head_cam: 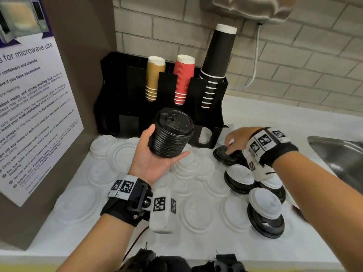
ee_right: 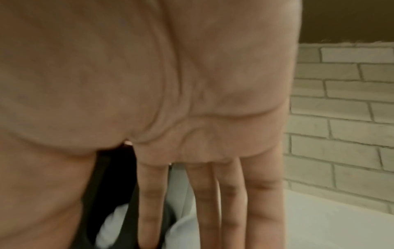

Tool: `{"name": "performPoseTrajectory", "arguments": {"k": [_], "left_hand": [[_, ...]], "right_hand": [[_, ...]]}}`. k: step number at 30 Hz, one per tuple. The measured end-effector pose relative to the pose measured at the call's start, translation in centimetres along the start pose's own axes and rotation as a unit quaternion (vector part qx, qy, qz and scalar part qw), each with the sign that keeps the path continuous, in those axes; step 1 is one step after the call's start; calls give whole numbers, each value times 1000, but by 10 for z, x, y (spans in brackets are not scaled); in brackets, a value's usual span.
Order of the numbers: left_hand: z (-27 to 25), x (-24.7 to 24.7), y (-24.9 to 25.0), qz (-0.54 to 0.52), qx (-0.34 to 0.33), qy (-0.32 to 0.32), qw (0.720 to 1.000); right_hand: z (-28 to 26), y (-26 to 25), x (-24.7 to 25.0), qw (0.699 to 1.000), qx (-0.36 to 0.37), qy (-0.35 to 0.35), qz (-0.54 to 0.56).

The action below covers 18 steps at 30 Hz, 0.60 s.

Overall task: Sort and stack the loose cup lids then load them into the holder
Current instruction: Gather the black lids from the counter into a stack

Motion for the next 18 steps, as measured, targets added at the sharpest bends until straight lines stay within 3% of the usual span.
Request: {"name": "performPoseTrajectory", "arguments": {"k": [4,12,18], "left_hand": [[-1,-2,-1,-4,-3,2,1000],[-3,-1,1,8,-1,10,1000],[-5,-1,5,4,-5,15,1000]], "right_hand": [[31,10,-22,1000,-5,11,26],[57,-3,-29,993,20,13,-116],[60,-1,-31,996,22,-9,-84]]}}
Point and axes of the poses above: each hand's wrist, its own z-axis towards the middle knuckle, its own x-axis out of the back of the hand, y = z × x, the point moved 2 cm from there along z, towards the middle knuckle, and after that the axes turned 9 degrees about z, right-handed, at the moved point
